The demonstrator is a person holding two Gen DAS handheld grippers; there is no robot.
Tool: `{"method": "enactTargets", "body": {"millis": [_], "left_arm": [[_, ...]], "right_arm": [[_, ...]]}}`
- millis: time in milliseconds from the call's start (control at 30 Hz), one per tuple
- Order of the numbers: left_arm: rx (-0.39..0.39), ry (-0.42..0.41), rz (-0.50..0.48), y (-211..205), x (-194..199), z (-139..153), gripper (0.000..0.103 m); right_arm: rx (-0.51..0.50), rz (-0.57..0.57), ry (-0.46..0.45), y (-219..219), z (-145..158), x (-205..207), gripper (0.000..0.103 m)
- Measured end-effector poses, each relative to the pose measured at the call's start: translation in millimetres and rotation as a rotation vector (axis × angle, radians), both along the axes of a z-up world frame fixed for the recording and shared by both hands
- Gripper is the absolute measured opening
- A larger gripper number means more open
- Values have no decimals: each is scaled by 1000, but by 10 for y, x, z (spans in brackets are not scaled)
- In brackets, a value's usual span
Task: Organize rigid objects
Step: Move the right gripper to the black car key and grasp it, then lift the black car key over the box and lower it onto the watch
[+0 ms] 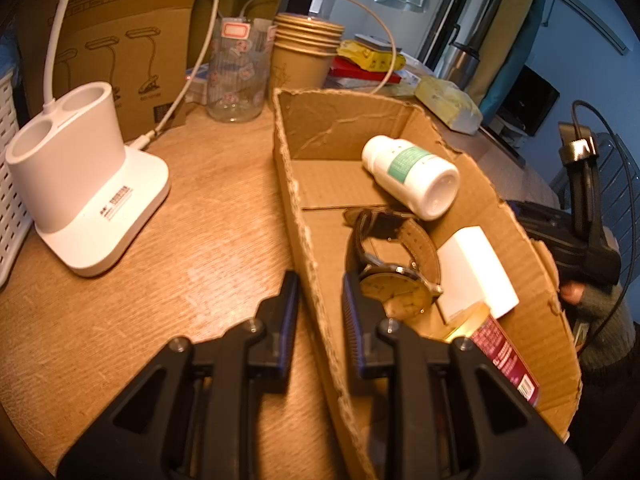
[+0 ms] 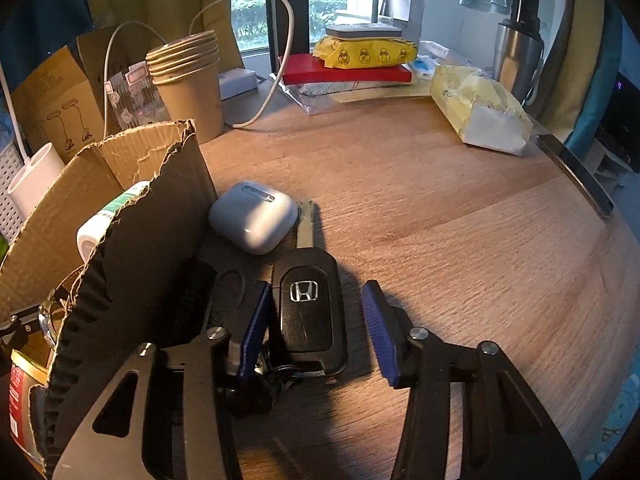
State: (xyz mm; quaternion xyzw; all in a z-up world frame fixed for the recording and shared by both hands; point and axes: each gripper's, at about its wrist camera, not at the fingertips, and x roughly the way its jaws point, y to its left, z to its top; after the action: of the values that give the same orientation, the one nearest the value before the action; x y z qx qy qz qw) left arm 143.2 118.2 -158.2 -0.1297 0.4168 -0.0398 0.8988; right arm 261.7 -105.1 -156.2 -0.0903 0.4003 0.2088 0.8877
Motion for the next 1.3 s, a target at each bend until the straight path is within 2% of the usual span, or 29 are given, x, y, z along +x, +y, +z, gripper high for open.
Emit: {"method": "enactTargets", "body": {"millis": [33,433,1300], "left_arm": [[0,0,0,4,1,1,24],[0,0,0,6,2,1,24],[-1,0,0,8,4,-1,24]], "right_arm": [[-3,1,-3,3,1,-5,38],[8,-12,-13,-52,67,-114,38],[53,43,-215,21,1022,-610,38]]}}
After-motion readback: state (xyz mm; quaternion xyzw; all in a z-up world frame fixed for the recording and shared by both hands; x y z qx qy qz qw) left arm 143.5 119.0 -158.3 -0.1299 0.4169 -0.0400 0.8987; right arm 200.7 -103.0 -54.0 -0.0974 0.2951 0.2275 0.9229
